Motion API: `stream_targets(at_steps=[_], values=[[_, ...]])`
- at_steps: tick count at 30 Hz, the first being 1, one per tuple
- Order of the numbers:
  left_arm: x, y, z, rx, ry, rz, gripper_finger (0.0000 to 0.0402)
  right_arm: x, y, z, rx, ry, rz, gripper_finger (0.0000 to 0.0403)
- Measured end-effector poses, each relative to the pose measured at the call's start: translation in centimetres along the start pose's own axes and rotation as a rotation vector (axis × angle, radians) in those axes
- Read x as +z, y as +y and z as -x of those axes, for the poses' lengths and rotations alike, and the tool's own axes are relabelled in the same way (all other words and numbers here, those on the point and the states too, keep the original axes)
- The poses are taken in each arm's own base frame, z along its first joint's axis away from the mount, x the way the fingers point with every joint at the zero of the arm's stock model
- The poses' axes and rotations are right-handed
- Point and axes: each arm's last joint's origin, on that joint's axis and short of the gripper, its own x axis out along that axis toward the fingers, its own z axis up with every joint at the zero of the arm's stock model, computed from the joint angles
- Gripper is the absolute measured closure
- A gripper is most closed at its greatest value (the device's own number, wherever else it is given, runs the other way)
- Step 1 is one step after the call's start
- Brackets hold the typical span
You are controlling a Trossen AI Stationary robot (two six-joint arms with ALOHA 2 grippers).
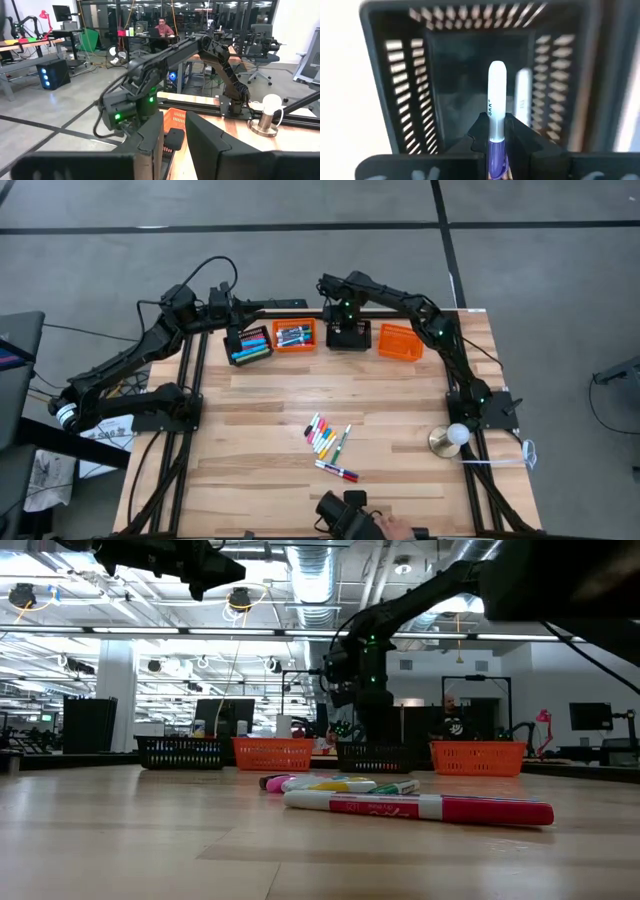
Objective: Pick & Place Markers
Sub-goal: Put the purple mini highlighter into the right black bin
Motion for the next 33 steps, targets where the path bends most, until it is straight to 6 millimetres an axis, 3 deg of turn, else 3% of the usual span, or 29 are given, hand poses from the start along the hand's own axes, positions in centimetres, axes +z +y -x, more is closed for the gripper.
stream_targets(at_steps=[4, 22, 33], values=[[-0.01, 0.00, 0.00, 0.000, 0.001, 0.000, 0.0321, -0.17, -0.11, -0.90, -0.035, 0.030, -0.003, 0.0373], [-0.09, 0.01, -0.01, 0.000, 0.008, 0.004, 0.0321, 0.03, -0.22, -0.86, -0.032, -0.003, 0.009, 0.0359], [-0.12, 0.00, -0.02, -0.001, 0.010, 0.006, 0.0321, 0.02, -0.18, -0.86, -0.023, -0.004, 0.009, 0.0317]])
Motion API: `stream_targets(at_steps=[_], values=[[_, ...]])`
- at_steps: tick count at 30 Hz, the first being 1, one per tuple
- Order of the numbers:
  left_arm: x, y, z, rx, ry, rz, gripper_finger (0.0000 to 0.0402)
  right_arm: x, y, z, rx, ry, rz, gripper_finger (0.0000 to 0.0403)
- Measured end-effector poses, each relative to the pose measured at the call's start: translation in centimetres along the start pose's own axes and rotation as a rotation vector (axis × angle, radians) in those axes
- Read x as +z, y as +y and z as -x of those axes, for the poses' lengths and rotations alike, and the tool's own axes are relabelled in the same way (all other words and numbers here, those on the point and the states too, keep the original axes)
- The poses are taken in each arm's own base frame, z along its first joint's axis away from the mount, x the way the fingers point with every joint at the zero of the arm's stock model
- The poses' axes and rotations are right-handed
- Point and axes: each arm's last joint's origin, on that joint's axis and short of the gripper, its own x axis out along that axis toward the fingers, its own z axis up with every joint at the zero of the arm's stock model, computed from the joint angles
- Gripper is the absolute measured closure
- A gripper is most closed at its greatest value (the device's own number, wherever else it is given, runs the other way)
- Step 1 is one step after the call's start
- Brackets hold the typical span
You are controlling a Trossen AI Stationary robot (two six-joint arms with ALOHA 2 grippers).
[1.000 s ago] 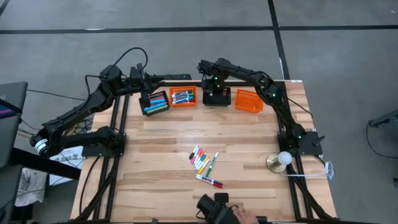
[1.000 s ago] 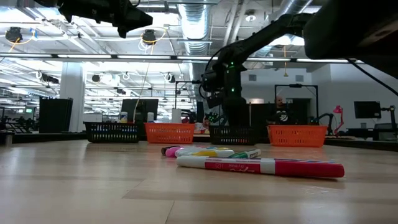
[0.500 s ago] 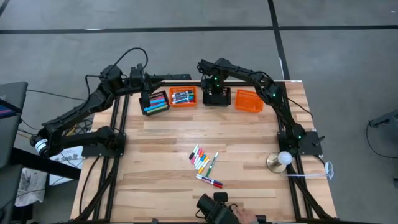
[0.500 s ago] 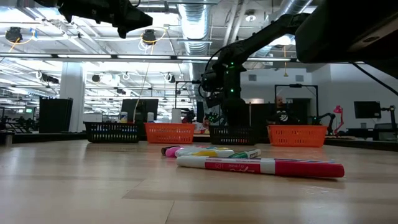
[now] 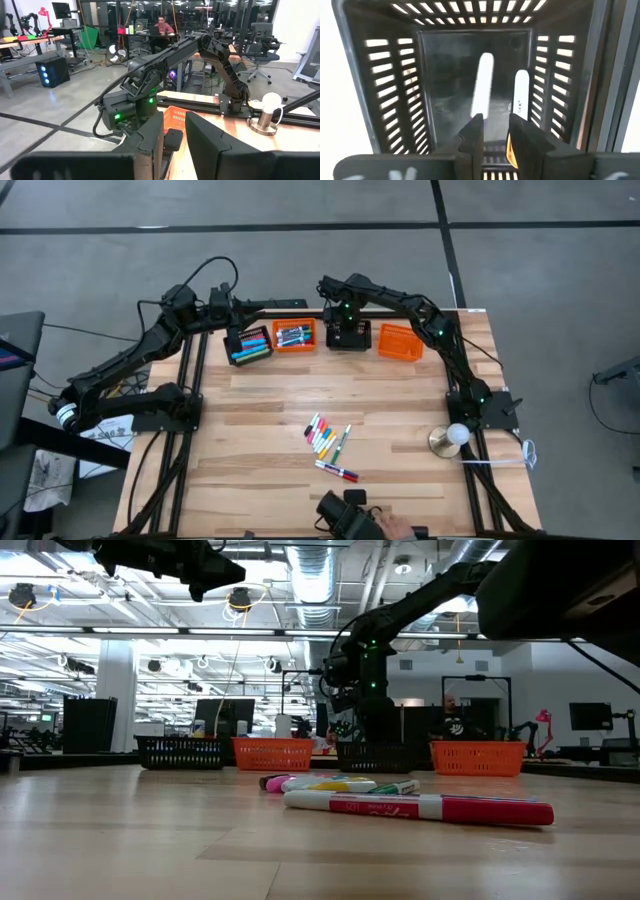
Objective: Pick & Place Markers
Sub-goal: Put the purple mini highlighter into the right black bin, then put the light blue mini highlighter into the right black bin
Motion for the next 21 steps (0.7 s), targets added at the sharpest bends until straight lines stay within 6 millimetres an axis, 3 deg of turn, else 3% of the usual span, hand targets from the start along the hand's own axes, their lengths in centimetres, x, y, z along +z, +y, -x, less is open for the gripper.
stream_targets(at_steps=[5, 8, 14, 21], values=[[0.0, 0.0, 0.0, 0.000, 0.000, 0.000, 0.0321, -0.2, 0.1, 0.4, 0.000, 0.024, -0.029, 0.0311], [0.0, 0.0, 0.0, 0.000, 0.000, 0.000, 0.0321, -0.3, 0.4, 2.1, 0.014, 0.034, -0.057, 0.0313], [0.0, 0.0, 0.0, 0.000, 0.000, 0.000, 0.0321, -0.6, 2.2, 9.5, 0.043, -0.183, -0.082, 0.0322], [0.0, 0.0, 0.0, -0.001, 0.002, 0.001, 0.0321, -3.5, 6.1, 19.2, 0.127, -0.497, -0.064, 0.0329]])
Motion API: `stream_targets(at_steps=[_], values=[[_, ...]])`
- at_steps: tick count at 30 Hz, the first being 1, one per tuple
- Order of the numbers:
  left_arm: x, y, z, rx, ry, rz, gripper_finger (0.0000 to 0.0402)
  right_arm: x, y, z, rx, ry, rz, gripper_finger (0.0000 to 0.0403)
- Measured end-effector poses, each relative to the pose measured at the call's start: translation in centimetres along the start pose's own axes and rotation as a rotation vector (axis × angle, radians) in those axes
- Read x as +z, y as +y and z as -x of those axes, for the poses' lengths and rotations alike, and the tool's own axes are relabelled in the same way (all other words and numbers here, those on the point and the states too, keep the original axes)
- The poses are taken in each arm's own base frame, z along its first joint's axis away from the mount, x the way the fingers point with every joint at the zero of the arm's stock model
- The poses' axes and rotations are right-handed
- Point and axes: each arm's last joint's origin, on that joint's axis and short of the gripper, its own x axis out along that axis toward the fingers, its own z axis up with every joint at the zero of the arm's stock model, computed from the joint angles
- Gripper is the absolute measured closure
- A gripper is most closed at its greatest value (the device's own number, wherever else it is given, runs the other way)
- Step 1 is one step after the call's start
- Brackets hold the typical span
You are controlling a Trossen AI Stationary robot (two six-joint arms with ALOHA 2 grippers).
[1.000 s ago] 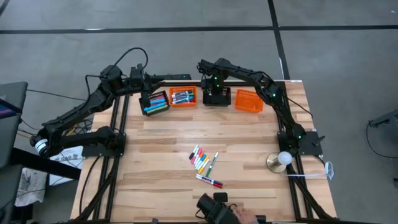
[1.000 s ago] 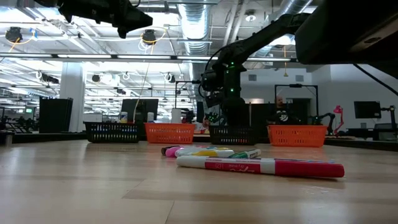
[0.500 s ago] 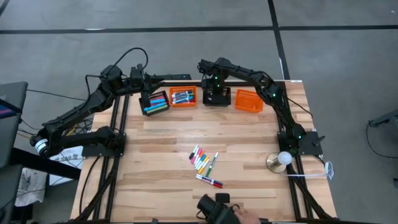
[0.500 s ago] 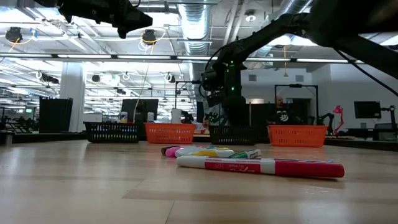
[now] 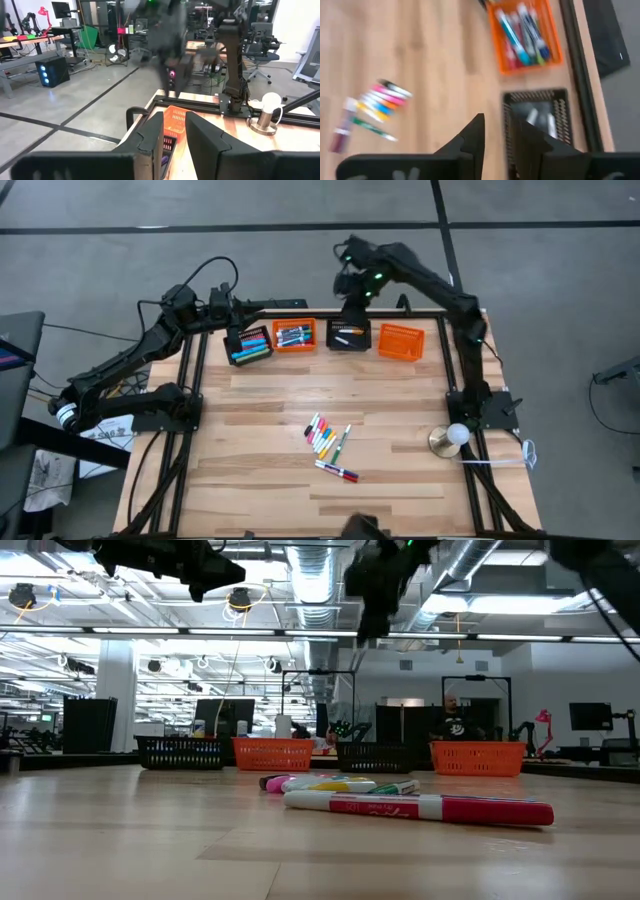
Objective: Pick & Place Markers
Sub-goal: Put the light blue mini highlighter into the right black bin
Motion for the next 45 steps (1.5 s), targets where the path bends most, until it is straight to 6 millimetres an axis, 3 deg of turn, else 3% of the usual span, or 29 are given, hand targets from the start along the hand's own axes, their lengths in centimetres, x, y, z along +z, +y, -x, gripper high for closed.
stream_targets(at_steps=[3, 6, 13, 18, 31, 36, 41, 45], values=[[0.0, -0.1, 0.0, -0.003, 0.001, 0.000, 0.0321, 0.1, 2.3, 3.0, 0.075, -0.102, -0.002, 0.0331], [0.0, -0.2, -0.1, -0.012, 0.000, 0.000, 0.0321, 0.3, 4.9, 4.8, 0.146, -0.163, 0.035, 0.0331], [0.0, -0.7, -0.3, -0.036, 0.003, 0.007, 0.0321, 0.9, 10.6, 5.6, 0.226, -0.161, 0.135, 0.0331], [0.0, -1.1, -0.5, -0.059, 0.002, 0.006, 0.0321, 1.2, 13.4, 5.0, 0.280, -0.128, 0.168, 0.0331], [0.1, -2.5, -1.0, -0.091, 0.002, 0.029, 0.0321, 0.0, 17.3, 4.3, 0.307, 0.053, 0.123, 0.0331], [0.2, -3.8, -1.4, -0.093, 0.004, 0.025, 0.0321, -2.1, 17.8, 4.7, 0.228, 0.110, 0.094, 0.0331], [0.3, -4.6, -1.6, -0.076, 0.006, 0.022, 0.0321, -4.6, 17.9, 4.9, 0.180, -0.013, 0.031, 0.0331], [0.3, -4.8, -1.7, -0.068, 0.007, 0.030, 0.0321, -6.8, 18.4, 3.8, 0.185, -0.143, -0.016, 0.0331]])
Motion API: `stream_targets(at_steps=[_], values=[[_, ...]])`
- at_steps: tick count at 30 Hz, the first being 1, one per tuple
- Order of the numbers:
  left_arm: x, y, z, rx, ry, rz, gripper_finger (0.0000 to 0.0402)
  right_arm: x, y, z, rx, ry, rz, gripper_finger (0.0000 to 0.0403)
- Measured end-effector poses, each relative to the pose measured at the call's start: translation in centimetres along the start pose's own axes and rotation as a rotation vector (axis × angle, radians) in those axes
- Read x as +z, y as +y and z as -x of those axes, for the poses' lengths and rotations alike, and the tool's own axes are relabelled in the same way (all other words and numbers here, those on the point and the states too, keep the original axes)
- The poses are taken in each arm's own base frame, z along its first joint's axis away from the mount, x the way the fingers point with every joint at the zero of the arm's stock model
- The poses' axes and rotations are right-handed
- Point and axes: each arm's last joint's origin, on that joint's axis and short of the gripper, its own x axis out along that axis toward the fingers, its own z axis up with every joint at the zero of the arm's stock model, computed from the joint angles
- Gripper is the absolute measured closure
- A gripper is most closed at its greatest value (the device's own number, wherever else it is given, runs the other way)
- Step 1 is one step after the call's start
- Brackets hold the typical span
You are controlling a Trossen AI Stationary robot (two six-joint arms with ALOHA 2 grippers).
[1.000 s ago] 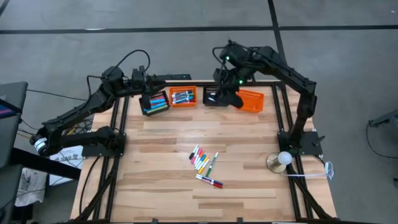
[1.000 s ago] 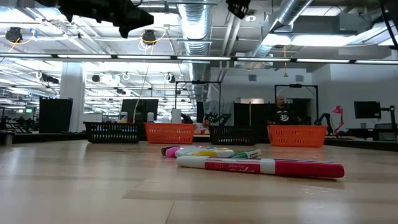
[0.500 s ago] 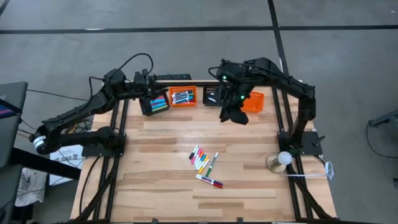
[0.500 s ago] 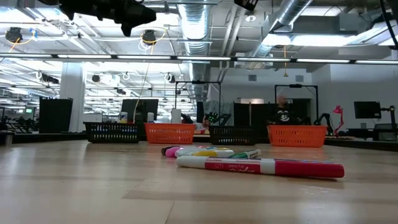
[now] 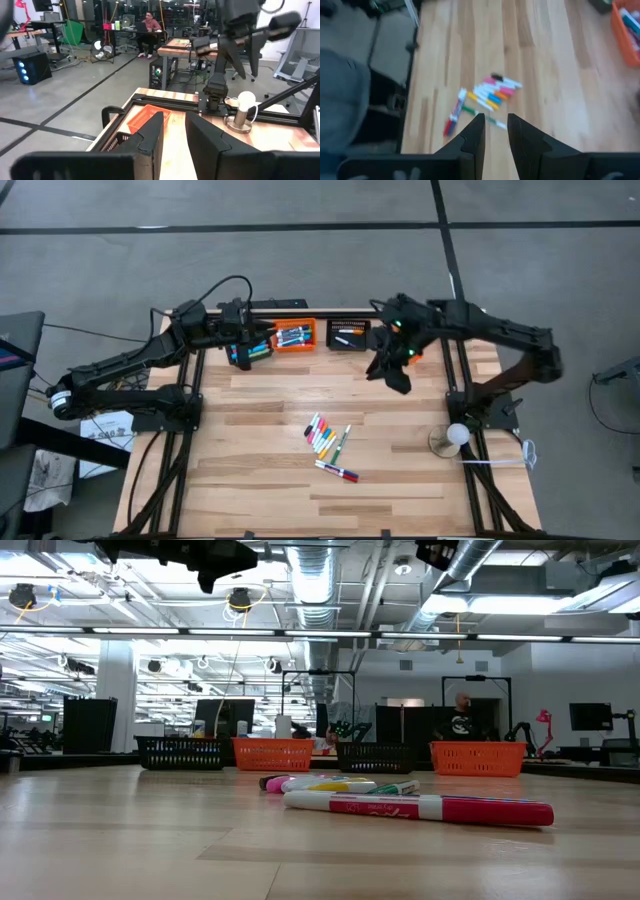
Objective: Pick & Place Markers
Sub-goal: Put the light blue mini highlighter into the right black bin
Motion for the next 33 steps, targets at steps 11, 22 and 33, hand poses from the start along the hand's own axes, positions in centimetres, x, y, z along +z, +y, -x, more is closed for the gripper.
stream_targets(at_steps=[11, 22, 33], values=[[-0.5, -0.6, -0.9, 0.046, 0.033, 0.029, 0.0321, -5.3, -0.7, -6.2, -0.032, -0.058, -0.030, 0.0331], [-2.7, -0.3, -3.3, 0.056, 0.147, 0.129, 0.0321, -6.1, 0.2, -13.9, 0.116, 0.145, 0.187, 0.0331], [-2.8, -0.4, -2.8, 0.051, 0.180, 0.134, 0.0321, -4.1, 2.0, -19.2, 0.189, 0.214, 0.392, 0.0331]])
